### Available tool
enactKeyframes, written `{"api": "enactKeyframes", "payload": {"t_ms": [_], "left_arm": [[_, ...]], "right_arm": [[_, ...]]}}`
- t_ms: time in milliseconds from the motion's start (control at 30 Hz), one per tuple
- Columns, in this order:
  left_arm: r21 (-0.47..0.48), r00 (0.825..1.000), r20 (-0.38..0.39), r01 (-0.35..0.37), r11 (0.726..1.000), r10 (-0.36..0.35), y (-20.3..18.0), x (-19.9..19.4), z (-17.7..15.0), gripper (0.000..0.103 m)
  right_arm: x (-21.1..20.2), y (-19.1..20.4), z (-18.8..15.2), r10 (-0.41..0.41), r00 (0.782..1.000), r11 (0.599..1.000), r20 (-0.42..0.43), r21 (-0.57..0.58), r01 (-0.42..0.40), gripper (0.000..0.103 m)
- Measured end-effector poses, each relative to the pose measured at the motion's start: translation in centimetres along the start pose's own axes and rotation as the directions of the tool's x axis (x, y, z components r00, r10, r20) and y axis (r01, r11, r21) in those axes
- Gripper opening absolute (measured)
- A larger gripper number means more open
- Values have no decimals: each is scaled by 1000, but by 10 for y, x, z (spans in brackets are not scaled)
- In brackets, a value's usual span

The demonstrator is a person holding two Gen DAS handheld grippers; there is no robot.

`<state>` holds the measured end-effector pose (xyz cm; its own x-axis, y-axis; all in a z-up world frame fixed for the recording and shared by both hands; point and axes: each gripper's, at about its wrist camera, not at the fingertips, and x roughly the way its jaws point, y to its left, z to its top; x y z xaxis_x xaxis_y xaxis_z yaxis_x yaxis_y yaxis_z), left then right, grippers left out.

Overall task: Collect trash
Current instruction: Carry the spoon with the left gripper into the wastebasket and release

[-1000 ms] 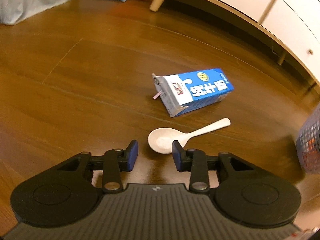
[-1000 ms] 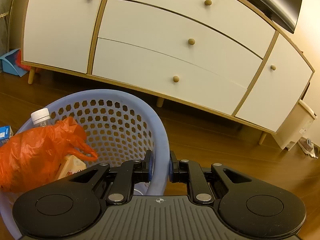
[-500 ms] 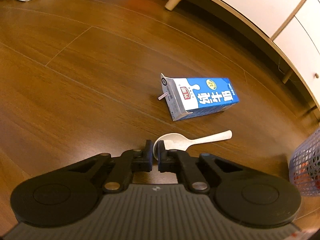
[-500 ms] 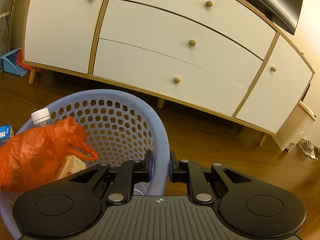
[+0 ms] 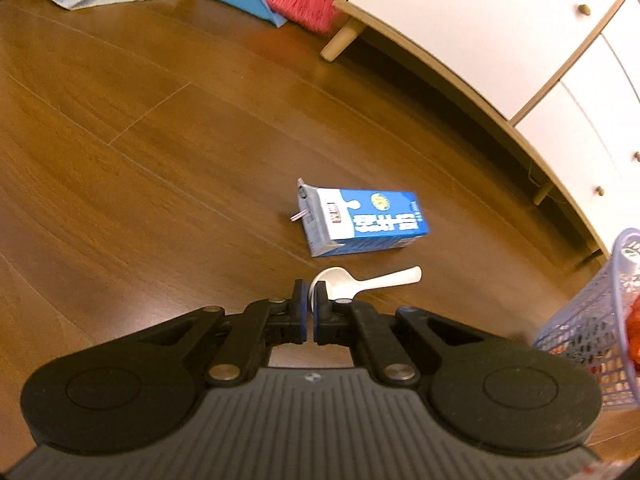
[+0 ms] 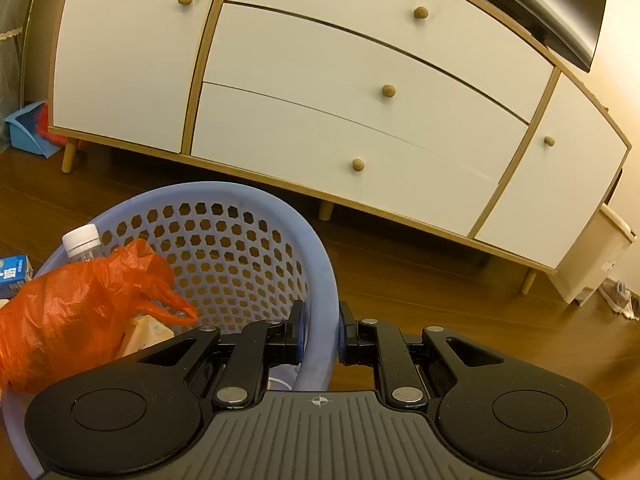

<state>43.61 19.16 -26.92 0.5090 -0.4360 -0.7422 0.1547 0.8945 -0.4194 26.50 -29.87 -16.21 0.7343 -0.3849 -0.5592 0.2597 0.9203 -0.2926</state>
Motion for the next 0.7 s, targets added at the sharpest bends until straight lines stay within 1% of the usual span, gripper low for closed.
{"api": "enactKeyframes", "payload": {"t_ms": [467, 700], "left_arm": [[33, 998, 45, 49, 998, -51, -26, -36, 4, 0], [69, 991, 73, 108, 992, -113, -57, -54, 11, 0]], "right_arm": [[8, -8, -1, -1, 1000, 999, -15, 37, 1, 11], [8, -9, -1, 0, 1000, 999, -18, 53, 1, 11]]}}
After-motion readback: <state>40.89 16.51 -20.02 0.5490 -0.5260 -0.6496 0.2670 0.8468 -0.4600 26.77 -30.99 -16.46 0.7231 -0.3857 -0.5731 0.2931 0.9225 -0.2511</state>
